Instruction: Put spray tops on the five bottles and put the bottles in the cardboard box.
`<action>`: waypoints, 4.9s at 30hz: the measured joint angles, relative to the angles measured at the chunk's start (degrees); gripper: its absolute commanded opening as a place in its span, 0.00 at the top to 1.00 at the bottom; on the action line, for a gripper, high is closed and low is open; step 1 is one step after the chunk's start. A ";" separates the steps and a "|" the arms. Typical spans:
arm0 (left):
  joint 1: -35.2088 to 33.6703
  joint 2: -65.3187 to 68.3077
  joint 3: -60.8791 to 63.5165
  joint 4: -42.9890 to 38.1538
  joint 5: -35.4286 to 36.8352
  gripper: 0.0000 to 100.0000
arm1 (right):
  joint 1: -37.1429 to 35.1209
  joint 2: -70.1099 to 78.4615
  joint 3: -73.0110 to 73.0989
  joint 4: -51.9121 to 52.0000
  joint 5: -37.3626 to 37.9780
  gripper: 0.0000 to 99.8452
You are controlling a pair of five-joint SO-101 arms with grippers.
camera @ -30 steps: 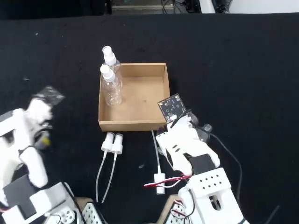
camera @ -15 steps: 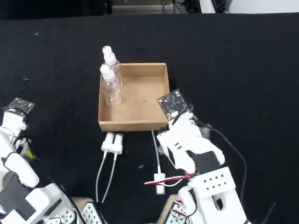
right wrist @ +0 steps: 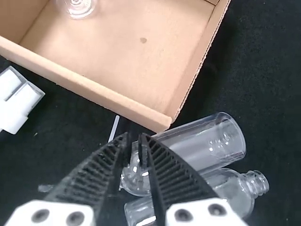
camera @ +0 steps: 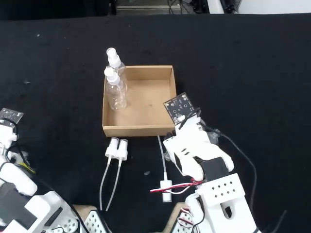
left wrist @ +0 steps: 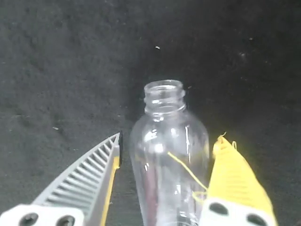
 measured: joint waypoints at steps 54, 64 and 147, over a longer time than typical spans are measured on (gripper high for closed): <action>0.88 -0.09 2.81 3.96 4.66 0.79 | -22.42 -0.18 -8.44 7.30 7.82 0.97; -0.44 -0.09 -2.64 10.64 -3.08 0.74 | -22.86 -0.18 -2.55 4.13 7.82 0.97; 5.71 -36.40 18.55 5.10 25.85 0.97 | -40.79 64.62 -43.08 0.09 -41.49 0.79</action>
